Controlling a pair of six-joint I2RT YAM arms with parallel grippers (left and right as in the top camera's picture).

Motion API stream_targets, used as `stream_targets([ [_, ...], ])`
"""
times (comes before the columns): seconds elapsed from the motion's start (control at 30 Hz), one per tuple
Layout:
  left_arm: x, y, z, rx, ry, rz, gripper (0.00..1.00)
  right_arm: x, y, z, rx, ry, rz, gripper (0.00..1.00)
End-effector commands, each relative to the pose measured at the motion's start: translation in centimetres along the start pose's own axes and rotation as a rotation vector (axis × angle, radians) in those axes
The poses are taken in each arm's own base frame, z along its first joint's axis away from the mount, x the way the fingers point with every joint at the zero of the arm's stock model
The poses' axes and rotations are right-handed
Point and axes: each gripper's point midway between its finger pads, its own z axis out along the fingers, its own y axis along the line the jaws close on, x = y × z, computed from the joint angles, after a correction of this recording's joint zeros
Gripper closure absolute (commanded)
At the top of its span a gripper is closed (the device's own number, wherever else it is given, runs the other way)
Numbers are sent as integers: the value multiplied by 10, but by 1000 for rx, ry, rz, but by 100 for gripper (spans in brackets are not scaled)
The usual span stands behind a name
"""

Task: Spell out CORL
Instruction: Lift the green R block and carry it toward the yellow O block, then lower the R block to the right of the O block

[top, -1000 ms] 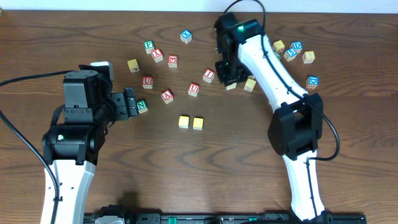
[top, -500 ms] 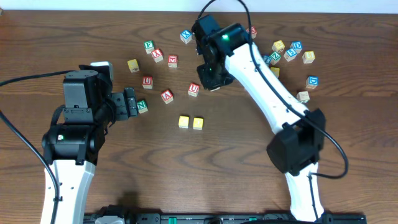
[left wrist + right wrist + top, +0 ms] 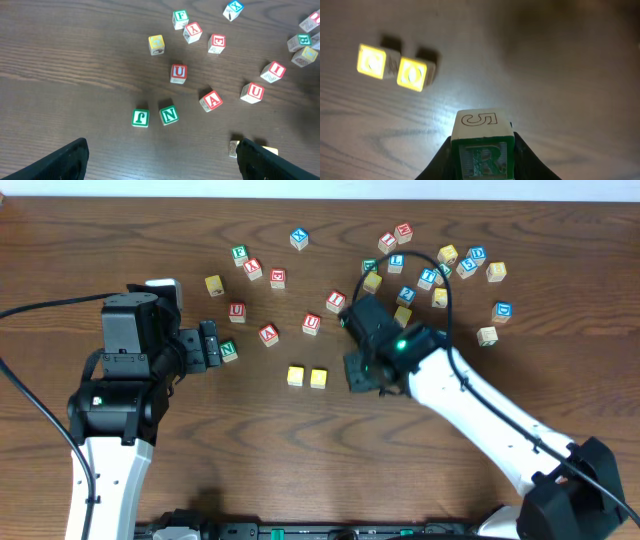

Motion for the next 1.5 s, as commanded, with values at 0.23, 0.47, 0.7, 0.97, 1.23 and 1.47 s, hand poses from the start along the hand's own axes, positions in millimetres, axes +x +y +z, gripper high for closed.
stream_targets([
  [0.23, -6, 1, -4, 1, -16, 10, 8, 23, 2, 26, 85, -63, 216, 99],
  [0.47, -6, 1, -4, 0, -16, 11, 8, 23, -6, 40, 112, -111, 311, 99],
  [0.7, -6, 1, -4, 1, -16, 10, 8, 36, -4, 84, 145, -26, 305, 99],
  [0.97, -6, 1, -4, 0, -16, 10, 8, 31, 4, 90, 115, -25, 291, 99],
  [1.23, -6, 1, -4, 1, -16, 10, 7, 21, 11, 90, 82, -63, 255, 99],
  [1.47, -6, 1, -4, 0, -16, 10, 7, 8, 17, 90, 54, -110, 210, 99],
])
